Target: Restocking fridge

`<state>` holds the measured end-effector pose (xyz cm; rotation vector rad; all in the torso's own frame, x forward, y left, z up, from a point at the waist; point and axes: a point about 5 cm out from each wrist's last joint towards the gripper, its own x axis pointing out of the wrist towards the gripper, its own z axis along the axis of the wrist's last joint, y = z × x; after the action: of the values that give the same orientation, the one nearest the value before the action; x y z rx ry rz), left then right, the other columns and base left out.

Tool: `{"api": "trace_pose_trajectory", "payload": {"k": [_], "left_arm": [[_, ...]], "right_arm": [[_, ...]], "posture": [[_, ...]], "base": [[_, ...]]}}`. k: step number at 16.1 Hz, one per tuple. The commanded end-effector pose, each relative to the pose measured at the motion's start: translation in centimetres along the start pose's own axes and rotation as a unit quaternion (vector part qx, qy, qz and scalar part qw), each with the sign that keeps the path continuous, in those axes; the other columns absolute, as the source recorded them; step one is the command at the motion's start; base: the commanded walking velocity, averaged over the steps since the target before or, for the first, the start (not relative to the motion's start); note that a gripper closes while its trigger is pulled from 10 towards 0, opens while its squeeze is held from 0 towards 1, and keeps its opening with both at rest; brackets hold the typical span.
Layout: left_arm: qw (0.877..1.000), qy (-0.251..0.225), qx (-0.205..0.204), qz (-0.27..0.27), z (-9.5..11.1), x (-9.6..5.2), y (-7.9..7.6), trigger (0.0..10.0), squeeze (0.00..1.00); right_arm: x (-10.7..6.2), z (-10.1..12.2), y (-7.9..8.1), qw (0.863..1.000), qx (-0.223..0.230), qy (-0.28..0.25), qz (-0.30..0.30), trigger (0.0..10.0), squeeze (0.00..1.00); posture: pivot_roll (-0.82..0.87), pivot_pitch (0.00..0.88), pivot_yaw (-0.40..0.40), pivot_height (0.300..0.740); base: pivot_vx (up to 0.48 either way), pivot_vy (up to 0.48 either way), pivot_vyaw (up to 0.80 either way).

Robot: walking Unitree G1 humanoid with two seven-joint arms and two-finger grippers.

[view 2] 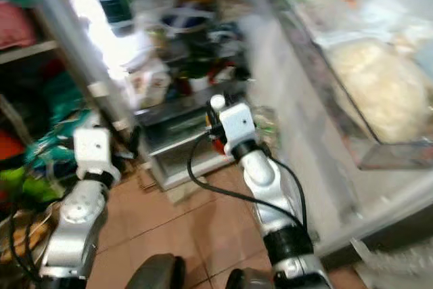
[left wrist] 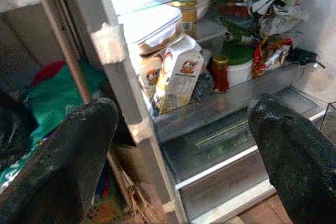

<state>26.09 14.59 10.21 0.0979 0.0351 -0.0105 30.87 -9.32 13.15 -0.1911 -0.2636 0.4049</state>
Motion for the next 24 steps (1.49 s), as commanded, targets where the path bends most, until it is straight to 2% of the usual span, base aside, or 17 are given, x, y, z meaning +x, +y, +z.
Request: {"api": "trace_pose_trajectory", "payload": {"k": [1,5,20,24], "left_arm": [[1.000,-0.008,0.005,-0.006,0.2,-0.1,0.0,10.0,0.00],[1.000,-0.007,-0.010,-0.007,0.0,-0.3,-0.2,10.0,0.00],[0.999,-0.010,-0.033,-0.007,-0.3,0.3,-1.4,10.0,0.00],[1.000,-0.003,-0.026,-0.007,-0.4,0.6,-1.5,10.0,0.00]], "right_arm": [[0.4,0.4,0.1,1.000,-0.002,-0.015,0.000,10.0,0.00],[0.3,0.1,-0.7,1.000,-0.005,-0.006,-0.008,10.0,0.00],[0.1,0.2,-0.4,1.000,-0.019,-0.009,0.011,10.0,0.00],[0.0,0.2,-0.3,1.000,-0.025,-0.011,0.014,10.0,0.00]], "posture": [[0.13,0.060,0.059,0.740],[0.12,0.066,0.036,0.740],[0.09,0.070,0.005,0.740],[0.09,0.072,0.008,0.740]], "base": [[0.000,0.000,0.57],[0.277,0.000,0.00],[0.308,0.000,0.00],[0.000,0.000,0.10]]}}
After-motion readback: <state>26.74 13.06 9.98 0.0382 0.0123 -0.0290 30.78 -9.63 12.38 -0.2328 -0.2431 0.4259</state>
